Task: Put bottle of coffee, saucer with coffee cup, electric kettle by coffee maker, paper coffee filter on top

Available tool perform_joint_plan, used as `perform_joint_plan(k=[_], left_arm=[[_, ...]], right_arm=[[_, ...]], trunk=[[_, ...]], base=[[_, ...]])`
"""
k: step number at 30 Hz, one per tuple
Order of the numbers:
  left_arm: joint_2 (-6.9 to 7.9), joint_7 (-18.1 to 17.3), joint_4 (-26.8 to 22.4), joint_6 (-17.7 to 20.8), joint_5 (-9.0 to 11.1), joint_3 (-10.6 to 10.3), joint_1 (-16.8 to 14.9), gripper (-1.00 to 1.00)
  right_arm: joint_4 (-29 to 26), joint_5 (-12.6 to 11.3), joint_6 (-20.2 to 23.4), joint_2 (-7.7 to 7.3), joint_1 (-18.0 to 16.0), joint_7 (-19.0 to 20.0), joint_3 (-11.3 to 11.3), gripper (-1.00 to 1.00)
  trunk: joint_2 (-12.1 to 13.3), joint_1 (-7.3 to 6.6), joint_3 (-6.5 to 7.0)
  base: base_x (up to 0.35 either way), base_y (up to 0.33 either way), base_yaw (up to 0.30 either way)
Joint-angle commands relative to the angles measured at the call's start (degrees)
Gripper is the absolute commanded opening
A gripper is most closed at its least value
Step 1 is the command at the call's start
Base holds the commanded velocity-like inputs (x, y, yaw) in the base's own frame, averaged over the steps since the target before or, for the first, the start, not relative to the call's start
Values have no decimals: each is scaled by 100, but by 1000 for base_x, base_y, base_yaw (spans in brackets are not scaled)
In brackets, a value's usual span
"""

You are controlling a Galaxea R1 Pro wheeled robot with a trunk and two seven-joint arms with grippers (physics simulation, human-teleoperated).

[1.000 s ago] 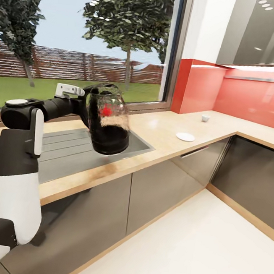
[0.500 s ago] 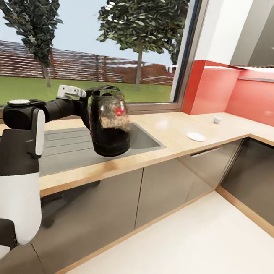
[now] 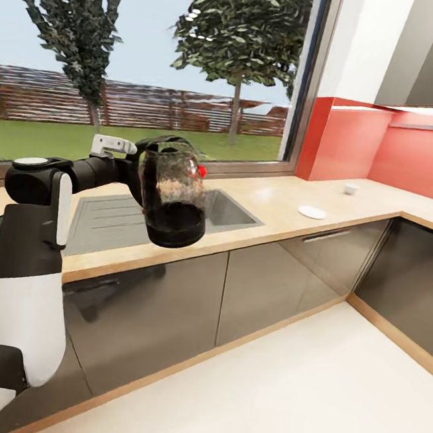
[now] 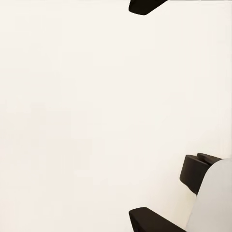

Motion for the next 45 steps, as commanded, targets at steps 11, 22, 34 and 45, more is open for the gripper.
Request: perform_joint_plan(k=[11,22,34,45], left_arm=[[-9,-55,-42,6,-460,-393,-2,-100],[-12,61,-74,4,-683,-389,1,-100],[-2,105,-60,5,-688,-74,0,-100],[7,108,-31,14,-696,-39,-1,-100]], right_arm=[[1,-60,-9,-2,-3,44,20,100],[1,-59,-9,-2,-3,42,20,100],[1,-67,-15,-7,-3,25,15,100],[1,-68,-9,-7,-3,18,11,100]], trunk=[[-3,-3,-5],[-3,-3,-5],[-3,-3,-5],[-3,-3,-5]], base=[[-84,-55,233],[0,0,270],[-96,0,143],[-16,0,84]])
